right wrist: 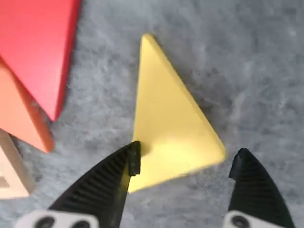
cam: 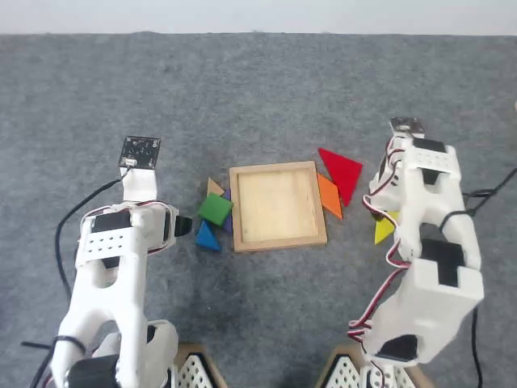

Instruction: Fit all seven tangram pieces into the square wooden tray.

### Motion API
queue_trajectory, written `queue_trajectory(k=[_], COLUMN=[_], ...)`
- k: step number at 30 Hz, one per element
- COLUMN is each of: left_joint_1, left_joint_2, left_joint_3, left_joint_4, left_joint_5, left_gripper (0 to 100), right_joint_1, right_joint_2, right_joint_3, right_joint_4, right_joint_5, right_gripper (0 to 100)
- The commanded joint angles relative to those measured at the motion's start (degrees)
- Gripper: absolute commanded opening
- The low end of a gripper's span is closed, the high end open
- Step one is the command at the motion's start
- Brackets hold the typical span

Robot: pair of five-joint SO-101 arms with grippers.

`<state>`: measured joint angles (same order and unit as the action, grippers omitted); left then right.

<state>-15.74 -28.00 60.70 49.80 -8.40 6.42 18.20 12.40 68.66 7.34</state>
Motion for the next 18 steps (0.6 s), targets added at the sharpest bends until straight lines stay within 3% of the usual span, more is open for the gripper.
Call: queue_trajectory(k=[1,11,13,17,18], left_joint_1=[-0.35,-0.35,-0.35,-0.35,-0.35], left_joint_2=[-1.85,-1.85,-1.85,-1.85,-1.85], left_joint_3=[-0.57,-0.57,-0.57,-0.48,-0.48], left_joint_4=[-1.41,-1.41,-1.41,-1.41,-1.41], left_joint_5=[0.26,0.26,0.26,0.35,0.35], left_gripper=[29,29,29,29,29], right_joint_1=[-0.31,-1.45,-1.63,-2.51,-2.86], right_joint_2=[1.27,2.51,2.33,2.15,2.15], right_joint_3=[-3.52,-5.89,-5.89,-6.24,-6.51], right_joint_4=[-1.89,1.27,1.45,1.45,1.8], right_joint_5=[-1.41,-4.31,-4.57,-4.04,-4.04], right_gripper=[30.7,30.3,24.5,0.9,0.5])
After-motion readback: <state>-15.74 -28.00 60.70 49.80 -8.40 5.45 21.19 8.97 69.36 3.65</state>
